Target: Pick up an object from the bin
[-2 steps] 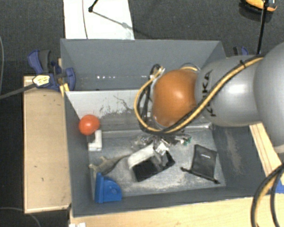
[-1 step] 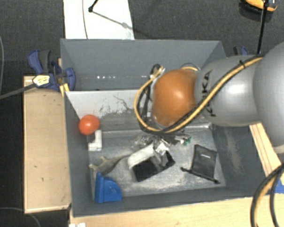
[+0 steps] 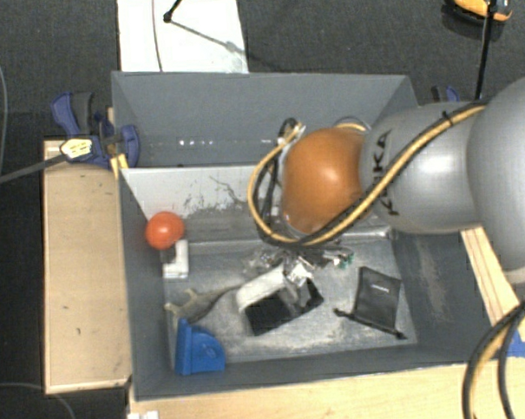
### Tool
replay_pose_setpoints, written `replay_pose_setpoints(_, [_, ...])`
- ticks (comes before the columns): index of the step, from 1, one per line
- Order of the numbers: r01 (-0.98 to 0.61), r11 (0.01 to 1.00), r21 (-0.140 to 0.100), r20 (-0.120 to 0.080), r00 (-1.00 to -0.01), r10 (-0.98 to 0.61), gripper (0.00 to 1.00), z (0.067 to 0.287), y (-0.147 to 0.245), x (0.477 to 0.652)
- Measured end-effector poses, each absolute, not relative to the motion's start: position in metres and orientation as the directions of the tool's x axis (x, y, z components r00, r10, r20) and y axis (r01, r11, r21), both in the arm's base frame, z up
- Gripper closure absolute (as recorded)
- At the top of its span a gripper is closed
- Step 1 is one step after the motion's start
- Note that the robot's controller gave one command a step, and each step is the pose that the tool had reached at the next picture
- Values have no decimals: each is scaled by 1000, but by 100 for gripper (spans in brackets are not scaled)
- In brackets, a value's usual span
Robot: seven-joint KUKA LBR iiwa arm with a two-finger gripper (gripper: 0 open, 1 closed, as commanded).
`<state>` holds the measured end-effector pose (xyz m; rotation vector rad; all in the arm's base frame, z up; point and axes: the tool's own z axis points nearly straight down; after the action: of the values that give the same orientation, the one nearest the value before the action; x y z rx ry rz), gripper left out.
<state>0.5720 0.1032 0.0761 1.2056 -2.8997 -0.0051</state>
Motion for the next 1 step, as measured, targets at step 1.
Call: replay_pose_setpoints(1, [-707,708,4,0,-708,-707,100,76,103,572])
